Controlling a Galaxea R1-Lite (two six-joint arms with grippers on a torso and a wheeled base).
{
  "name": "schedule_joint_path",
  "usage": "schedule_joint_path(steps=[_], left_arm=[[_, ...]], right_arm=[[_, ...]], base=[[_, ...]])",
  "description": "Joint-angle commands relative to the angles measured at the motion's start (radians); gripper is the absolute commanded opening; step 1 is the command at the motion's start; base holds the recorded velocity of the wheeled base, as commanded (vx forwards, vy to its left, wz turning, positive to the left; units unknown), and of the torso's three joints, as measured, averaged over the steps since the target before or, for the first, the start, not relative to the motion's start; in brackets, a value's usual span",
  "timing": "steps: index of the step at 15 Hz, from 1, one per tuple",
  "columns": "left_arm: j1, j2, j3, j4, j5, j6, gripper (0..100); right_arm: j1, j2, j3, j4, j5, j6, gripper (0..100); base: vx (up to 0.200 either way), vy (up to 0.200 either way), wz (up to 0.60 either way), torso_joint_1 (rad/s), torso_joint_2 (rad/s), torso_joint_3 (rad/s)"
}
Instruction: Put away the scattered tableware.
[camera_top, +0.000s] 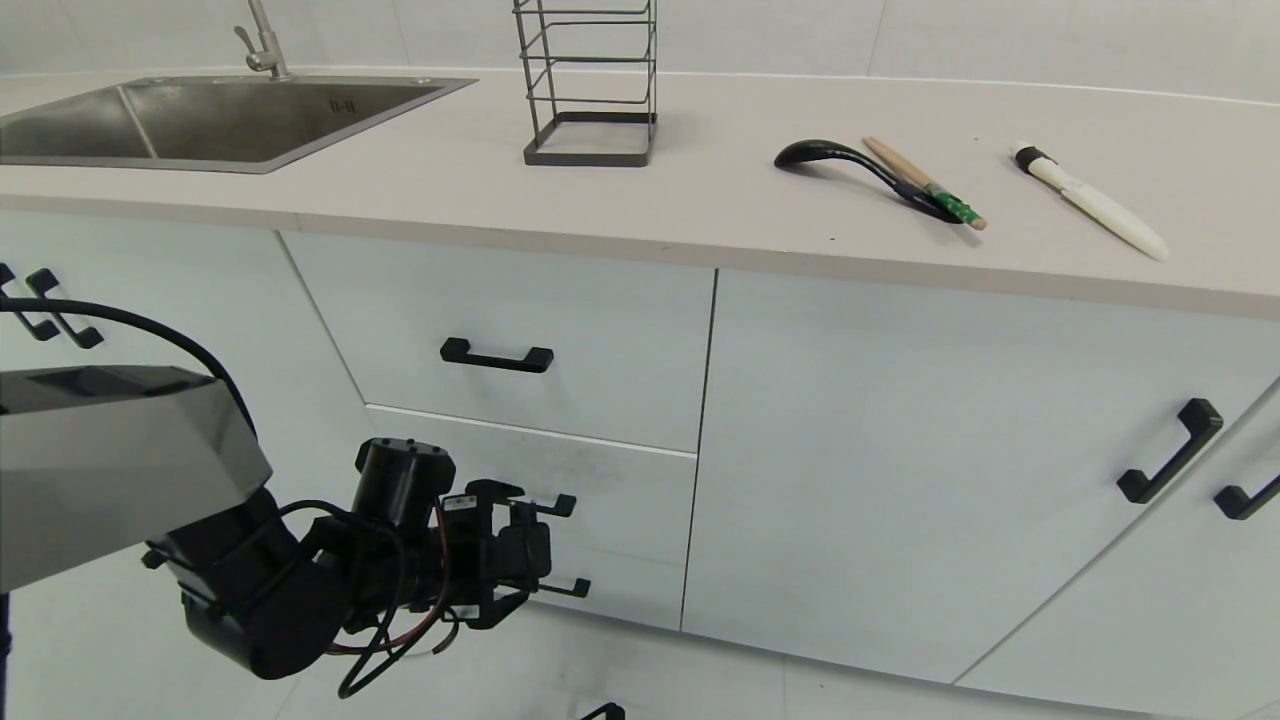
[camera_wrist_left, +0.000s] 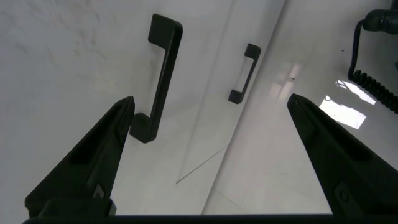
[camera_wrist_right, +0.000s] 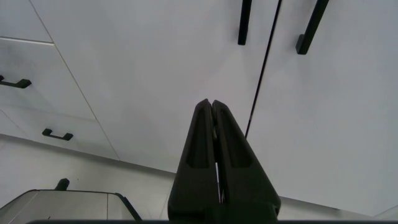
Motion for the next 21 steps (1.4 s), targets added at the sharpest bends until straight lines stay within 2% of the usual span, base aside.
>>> schedule_joint_path(steps=[1, 8, 11, 21], left_arm=[[0.000, 0.036, -0.028, 0.000, 0.001, 0.002, 100], [0.001, 0.174, -0.080, -0.097, -0.002, 0.002, 100], [0.001, 0.190, -0.085, -0.099, -0.002, 0.002, 100], [0.001, 0.208, -0.017, -0.097, -0.006, 0.002, 100]], right_arm=[[0.000, 0.000, 0.000, 0.000, 0.001, 0.000, 0], [0.000, 0.000, 0.000, 0.000, 0.001, 0.000, 0], [0.000, 0.000, 0.000, 0.000, 0.001, -0.002, 0], [0.000, 0.000, 0.000, 0.000, 0.001, -0.002, 0]], base=[[0.000, 0.000, 0.00, 0.000, 0.00, 0.000], [0.000, 0.000, 0.00, 0.000, 0.00, 0.000], [0.000, 0.000, 0.00, 0.000, 0.00, 0.000], [0.000, 0.000, 0.00, 0.000, 0.00, 0.000]])
